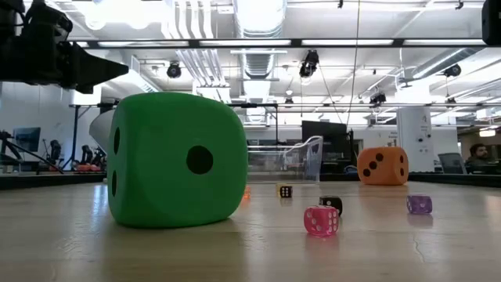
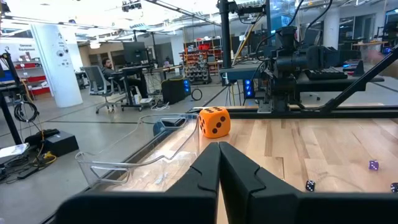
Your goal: Pick & Place Dice
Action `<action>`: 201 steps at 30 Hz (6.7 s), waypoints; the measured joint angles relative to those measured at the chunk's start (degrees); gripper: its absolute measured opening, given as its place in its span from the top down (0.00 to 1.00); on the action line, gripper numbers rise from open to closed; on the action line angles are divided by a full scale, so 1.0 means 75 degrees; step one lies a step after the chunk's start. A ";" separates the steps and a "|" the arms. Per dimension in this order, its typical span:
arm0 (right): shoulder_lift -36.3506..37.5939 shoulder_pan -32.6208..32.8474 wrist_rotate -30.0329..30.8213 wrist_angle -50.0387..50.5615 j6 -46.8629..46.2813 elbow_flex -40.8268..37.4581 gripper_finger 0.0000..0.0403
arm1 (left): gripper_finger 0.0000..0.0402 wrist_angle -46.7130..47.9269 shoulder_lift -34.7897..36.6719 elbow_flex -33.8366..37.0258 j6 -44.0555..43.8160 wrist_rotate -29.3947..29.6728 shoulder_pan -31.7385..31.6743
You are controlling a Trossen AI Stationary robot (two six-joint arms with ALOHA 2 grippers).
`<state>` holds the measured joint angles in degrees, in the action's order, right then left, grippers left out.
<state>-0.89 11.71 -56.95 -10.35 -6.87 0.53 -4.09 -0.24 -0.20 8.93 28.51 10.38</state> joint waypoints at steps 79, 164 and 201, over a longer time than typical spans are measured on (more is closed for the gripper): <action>-0.0002 0.0000 0.5380 0.1949 0.1930 0.2553 0.01 | 0.97 0.0000 0.0001 0.0001 0.0000 0.0001 0.0001; -0.6536 -0.1791 1.2535 1.1180 -0.3798 0.8511 0.01 | 0.97 0.0000 -0.0001 0.0000 0.0000 0.0000 0.0002; -0.9760 -0.6368 0.8580 0.9471 -0.0703 0.8516 0.01 | 0.97 0.0002 -0.0001 0.0002 0.0000 0.0001 0.0001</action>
<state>-74.09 -36.05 7.41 60.69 -12.14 64.40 -4.08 -0.25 -0.19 8.93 28.51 10.39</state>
